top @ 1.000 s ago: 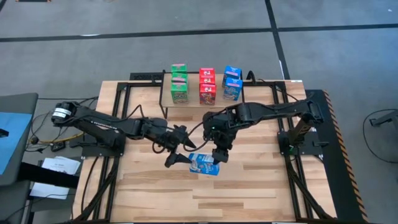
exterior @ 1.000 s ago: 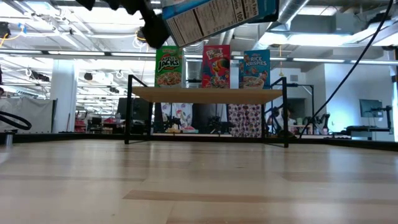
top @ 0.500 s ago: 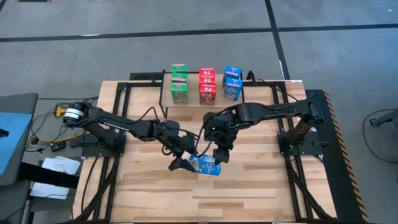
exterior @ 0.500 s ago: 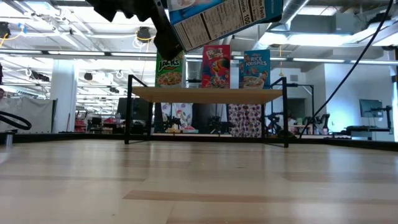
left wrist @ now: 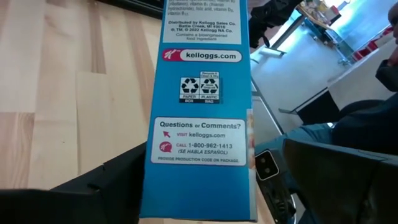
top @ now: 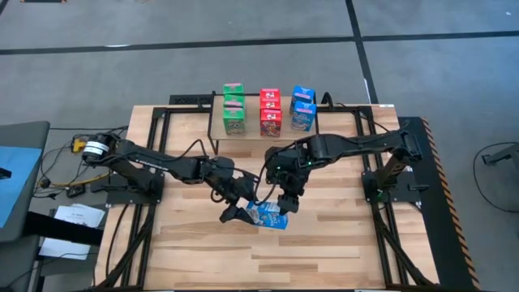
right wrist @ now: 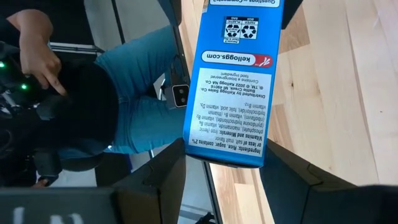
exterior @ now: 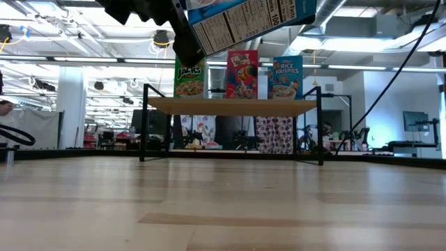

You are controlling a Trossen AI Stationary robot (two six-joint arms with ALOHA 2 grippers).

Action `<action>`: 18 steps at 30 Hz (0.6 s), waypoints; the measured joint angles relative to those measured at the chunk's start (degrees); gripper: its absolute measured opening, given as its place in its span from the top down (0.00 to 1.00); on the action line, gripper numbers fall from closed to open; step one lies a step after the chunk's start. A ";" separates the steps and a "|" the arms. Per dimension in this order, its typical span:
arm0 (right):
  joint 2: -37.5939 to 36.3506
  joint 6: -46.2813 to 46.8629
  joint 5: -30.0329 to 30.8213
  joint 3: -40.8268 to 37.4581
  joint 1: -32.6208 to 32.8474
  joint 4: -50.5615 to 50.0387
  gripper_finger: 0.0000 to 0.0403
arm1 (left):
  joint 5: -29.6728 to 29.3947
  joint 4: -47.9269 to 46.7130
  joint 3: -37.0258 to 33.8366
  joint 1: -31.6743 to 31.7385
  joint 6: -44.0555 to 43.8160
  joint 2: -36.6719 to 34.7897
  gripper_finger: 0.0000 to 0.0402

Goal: Stack cereal on shelf
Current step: Put the blue cereal box on the shelf aligned with the other blue cereal boxes

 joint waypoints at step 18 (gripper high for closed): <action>0.00 -0.04 -0.76 0.00 0.00 0.02 0.51 | 0.14 0.00 -0.04 0.02 -0.09 0.04 0.50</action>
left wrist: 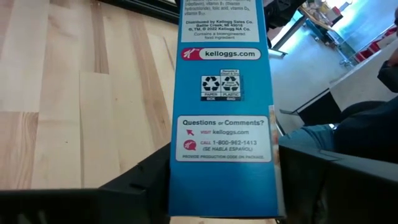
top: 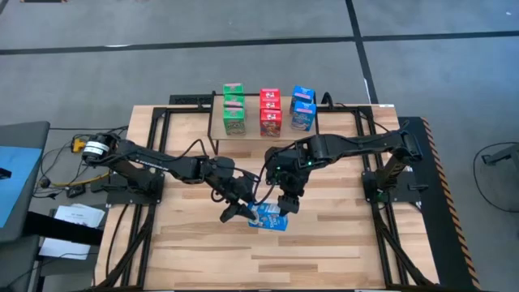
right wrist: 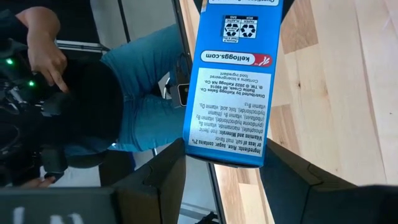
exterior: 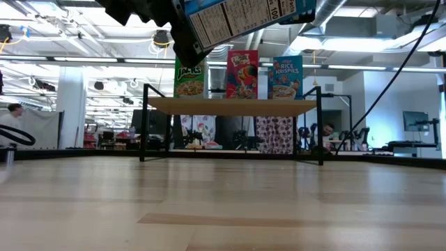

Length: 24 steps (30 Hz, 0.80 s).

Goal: Stack cereal on shelf
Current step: Put the blue cereal box on the shelf aligned with the other blue cereal boxes

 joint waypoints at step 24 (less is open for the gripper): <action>0.00 1.49 -2.06 0.00 -1.11 0.18 0.31 | 0.83 -0.09 -0.07 -0.05 -0.97 0.00 0.54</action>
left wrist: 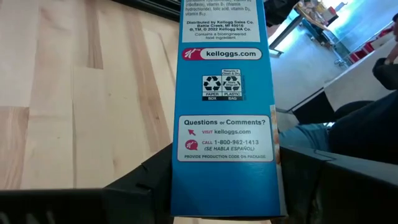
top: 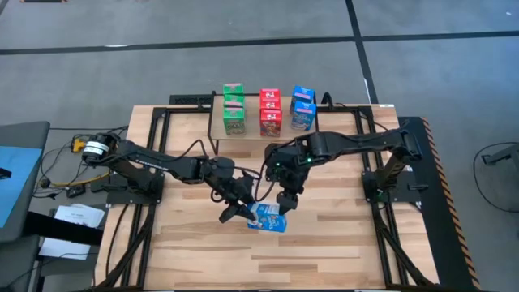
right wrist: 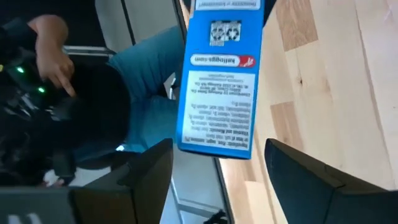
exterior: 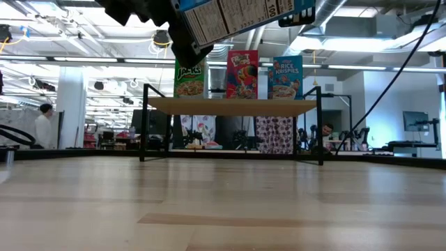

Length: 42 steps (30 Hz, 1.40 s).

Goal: Stack cereal on shelf
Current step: Put the blue cereal box on the shelf aligned with the other blue cereal boxes

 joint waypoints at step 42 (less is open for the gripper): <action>-15.98 -11.70 34.52 5.20 7.47 1.14 0.31 | -20.62 10.50 0.00 -0.23 11.63 -9.20 0.54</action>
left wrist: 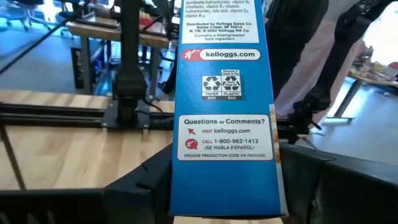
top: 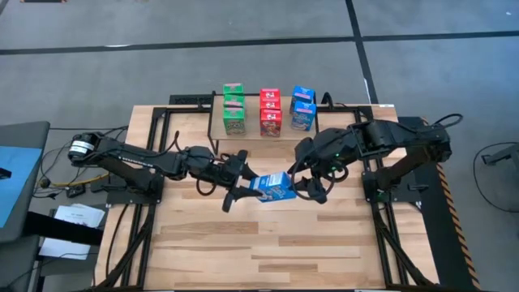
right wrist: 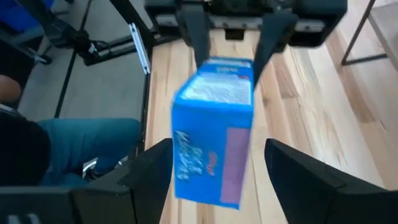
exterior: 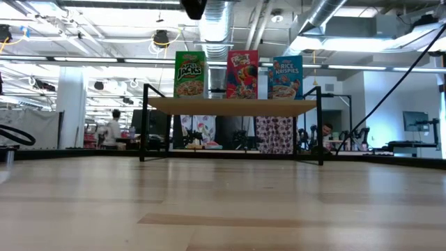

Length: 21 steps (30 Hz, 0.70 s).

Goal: Stack cereal on shelf
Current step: Put the blue cereal box on the shelf aligned with the other blue cereal boxes

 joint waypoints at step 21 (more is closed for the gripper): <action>0.04 2.86 3.17 0.00 -0.02 1.46 0.31 | -3.13 3.01 0.04 0.02 0.81 0.04 0.54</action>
